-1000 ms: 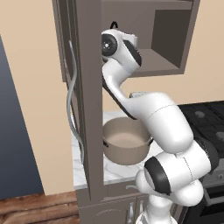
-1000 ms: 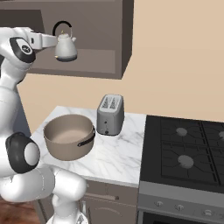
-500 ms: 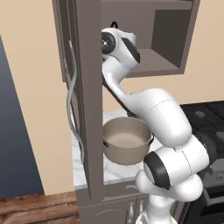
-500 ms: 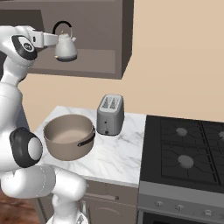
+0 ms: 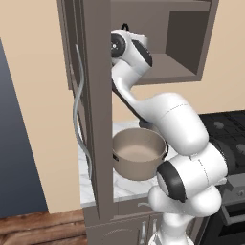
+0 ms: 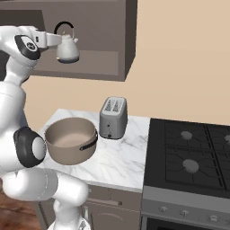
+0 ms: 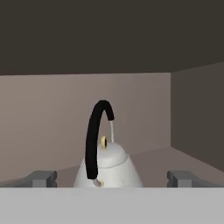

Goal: Pick the kettle from the cabinet and place it on a stove burner. Then pick the pot from the counter and place it on another stove burner. Finally, turn both burners on.

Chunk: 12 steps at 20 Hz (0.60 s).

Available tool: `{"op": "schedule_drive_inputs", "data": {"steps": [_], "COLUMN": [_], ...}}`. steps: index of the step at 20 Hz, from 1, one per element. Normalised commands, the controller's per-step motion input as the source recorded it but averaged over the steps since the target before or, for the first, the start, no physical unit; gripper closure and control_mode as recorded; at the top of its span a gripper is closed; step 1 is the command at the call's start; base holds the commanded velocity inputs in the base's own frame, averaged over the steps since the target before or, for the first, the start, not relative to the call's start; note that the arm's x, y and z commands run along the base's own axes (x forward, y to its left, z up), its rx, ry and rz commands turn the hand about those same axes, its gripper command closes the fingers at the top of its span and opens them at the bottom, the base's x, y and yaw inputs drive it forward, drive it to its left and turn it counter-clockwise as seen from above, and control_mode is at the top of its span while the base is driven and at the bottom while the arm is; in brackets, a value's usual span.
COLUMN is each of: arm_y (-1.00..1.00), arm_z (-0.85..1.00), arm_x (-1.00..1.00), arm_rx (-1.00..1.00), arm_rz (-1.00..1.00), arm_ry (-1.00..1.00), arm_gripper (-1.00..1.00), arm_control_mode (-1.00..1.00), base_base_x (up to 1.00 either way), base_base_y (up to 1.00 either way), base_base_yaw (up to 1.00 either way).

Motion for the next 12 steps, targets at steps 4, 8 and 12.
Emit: {"op": "schedule_drive_inputs", "data": {"steps": [4,8,12], "arm_y": [0.01,0.00,0.02], "arm_z": [0.00,0.00,0.00], "arm_x": [0.14,0.11,0.12], "arm_rx": [0.00,0.00,0.00], "arm_rz": [0.00,0.00,0.00], "arm_ry": [0.00,0.00,0.00], "arm_gripper": [-1.00,-1.00,-1.00], "arm_control_mode": [-1.00,-1.00,-1.00], "base_base_x": [0.00,0.00,0.00], "base_base_y": [0.00,0.00,0.00], "base_base_yaw": [0.00,0.00,0.00]}}
